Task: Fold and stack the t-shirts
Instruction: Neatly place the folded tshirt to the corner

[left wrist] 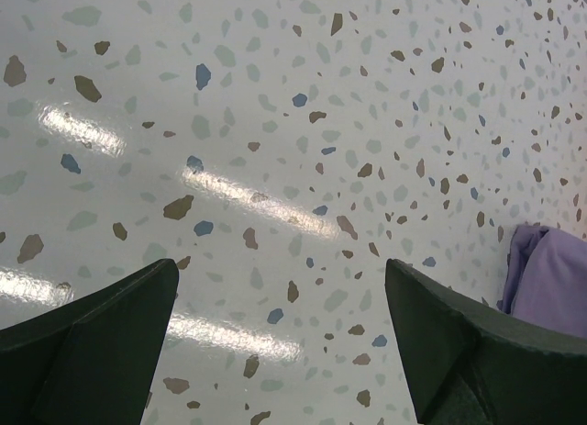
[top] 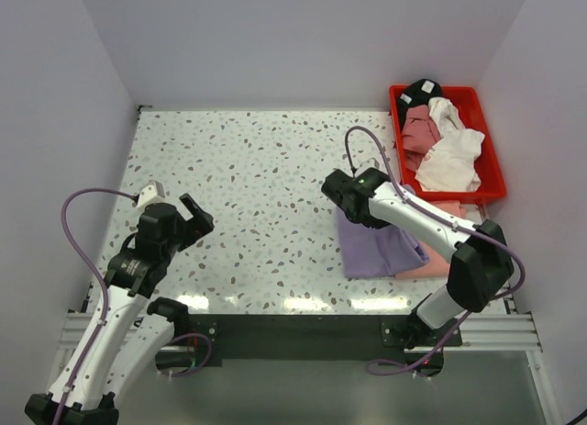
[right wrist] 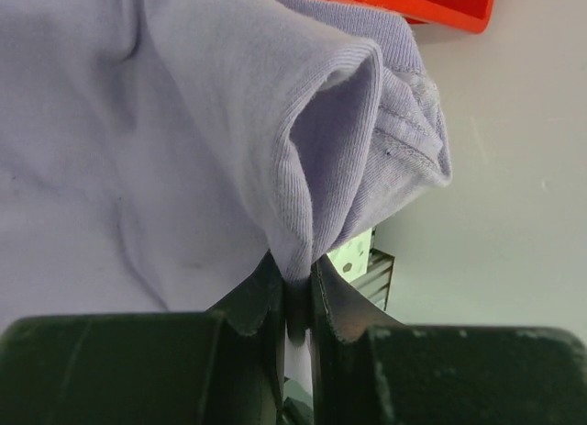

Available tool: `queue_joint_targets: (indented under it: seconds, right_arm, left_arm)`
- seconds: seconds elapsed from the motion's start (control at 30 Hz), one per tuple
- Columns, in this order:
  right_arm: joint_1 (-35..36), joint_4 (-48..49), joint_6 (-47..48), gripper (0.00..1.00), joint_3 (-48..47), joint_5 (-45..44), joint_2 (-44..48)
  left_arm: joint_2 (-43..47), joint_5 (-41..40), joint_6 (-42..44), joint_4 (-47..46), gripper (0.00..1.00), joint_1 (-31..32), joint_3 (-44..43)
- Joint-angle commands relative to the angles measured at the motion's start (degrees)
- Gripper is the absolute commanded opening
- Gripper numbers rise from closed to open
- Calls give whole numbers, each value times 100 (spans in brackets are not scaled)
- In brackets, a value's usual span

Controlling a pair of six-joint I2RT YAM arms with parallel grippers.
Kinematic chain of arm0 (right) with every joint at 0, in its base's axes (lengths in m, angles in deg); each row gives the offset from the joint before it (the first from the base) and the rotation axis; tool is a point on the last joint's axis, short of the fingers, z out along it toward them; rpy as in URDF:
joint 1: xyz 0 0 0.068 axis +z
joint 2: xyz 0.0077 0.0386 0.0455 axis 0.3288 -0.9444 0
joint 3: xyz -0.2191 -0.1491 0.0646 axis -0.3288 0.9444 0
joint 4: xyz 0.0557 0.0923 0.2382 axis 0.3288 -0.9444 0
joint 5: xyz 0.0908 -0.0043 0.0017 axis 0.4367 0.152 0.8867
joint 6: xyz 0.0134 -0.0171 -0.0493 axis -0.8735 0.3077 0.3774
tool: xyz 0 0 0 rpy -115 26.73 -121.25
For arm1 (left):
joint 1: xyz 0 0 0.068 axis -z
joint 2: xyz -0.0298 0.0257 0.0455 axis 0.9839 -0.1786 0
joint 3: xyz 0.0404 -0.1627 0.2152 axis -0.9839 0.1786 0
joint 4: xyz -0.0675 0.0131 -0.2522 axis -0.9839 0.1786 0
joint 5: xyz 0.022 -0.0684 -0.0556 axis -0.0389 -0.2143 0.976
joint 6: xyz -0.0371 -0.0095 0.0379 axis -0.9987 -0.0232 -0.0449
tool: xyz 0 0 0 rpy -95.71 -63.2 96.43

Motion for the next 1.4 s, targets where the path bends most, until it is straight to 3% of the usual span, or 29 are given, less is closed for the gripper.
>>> queue_joint_targets:
  seconds: [0.0, 0.23, 0.47, 0.67, 1.37]
  right_arm:
    - [-23, -124, 343, 0, -357, -421, 428]
    - [-181, 393, 1325, 0, -394, -448, 955]
    - [-594, 940, 2100, 0, -358, 650, 1605]
    - [-603, 615, 2356, 0, -613, 1371, 1878]
    - [-779, -765, 2136, 0, -1877, 1653, 1922]
  left_arm:
    - [0, -70, -23, -91, 100, -28, 3]
    - [-17, -70, -23, -117, 100, -28, 20]
    - [-17, -79, -23, -109, 100, -28, 11]
    - [-26, -97, -41, -109, 100, -28, 11]
    - [9, -105, -49, -126, 100, -45, 38]
